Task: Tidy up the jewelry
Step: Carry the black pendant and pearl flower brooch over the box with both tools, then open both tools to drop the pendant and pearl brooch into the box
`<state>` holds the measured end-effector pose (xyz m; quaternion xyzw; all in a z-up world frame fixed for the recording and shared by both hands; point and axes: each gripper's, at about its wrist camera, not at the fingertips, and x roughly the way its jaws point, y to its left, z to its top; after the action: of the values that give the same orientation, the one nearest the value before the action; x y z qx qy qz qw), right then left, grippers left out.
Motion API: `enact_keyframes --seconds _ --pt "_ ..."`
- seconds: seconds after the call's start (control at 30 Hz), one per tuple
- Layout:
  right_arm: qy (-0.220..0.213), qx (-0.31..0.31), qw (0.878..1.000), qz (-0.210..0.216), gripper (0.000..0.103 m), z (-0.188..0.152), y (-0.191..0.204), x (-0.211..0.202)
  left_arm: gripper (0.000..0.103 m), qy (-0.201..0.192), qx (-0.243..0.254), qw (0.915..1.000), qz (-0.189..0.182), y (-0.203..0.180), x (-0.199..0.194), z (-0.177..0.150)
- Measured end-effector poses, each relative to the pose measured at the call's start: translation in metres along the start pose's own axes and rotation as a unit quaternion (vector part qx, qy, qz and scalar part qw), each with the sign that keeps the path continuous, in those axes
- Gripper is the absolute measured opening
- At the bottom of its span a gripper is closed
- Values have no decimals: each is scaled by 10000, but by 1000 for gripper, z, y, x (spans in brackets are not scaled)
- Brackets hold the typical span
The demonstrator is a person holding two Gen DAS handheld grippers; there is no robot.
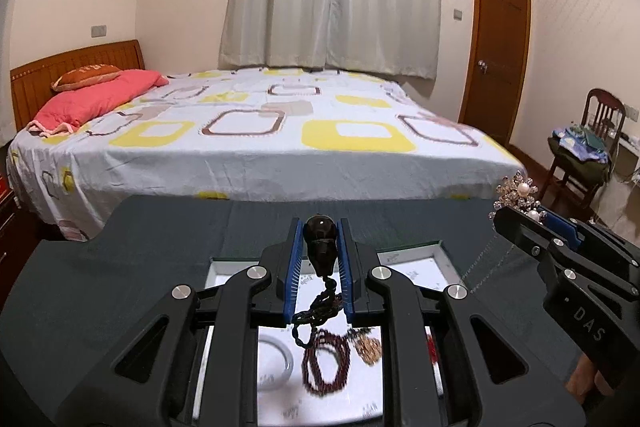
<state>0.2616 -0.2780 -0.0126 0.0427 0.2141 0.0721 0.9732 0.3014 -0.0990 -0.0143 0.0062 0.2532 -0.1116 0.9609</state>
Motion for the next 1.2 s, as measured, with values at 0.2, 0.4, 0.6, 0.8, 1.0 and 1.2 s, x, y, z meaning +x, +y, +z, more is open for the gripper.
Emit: enact_keyframes --seconds 0.2,0.4,0.6,0.8,1.0,1.2 --pt "551 83 9984 -93 23 -24 -12 53 17 703 -108 9975 -15 3 66 -18" --pt "1151 93 9932 -164 23 -50 -18 93 17 1321 -87 9912 94 6 108 -39" --pt "1657 109 9859 -197 23 -65 -20 116 17 1774 -33 9840 136 11 131 -52" --pt "1925 159 9809 -240 24 -71 -23 128 31 1853 30 9824 229 10 139 -55" --pt "1999 151 9794 -236 39 -69 -22 131 51 1884 -36 9818 217 13 141 -58" --pt "1872 166 9819 -254 47 -68 -24 127 59 1829 -90 9828 224 15 139 -56"
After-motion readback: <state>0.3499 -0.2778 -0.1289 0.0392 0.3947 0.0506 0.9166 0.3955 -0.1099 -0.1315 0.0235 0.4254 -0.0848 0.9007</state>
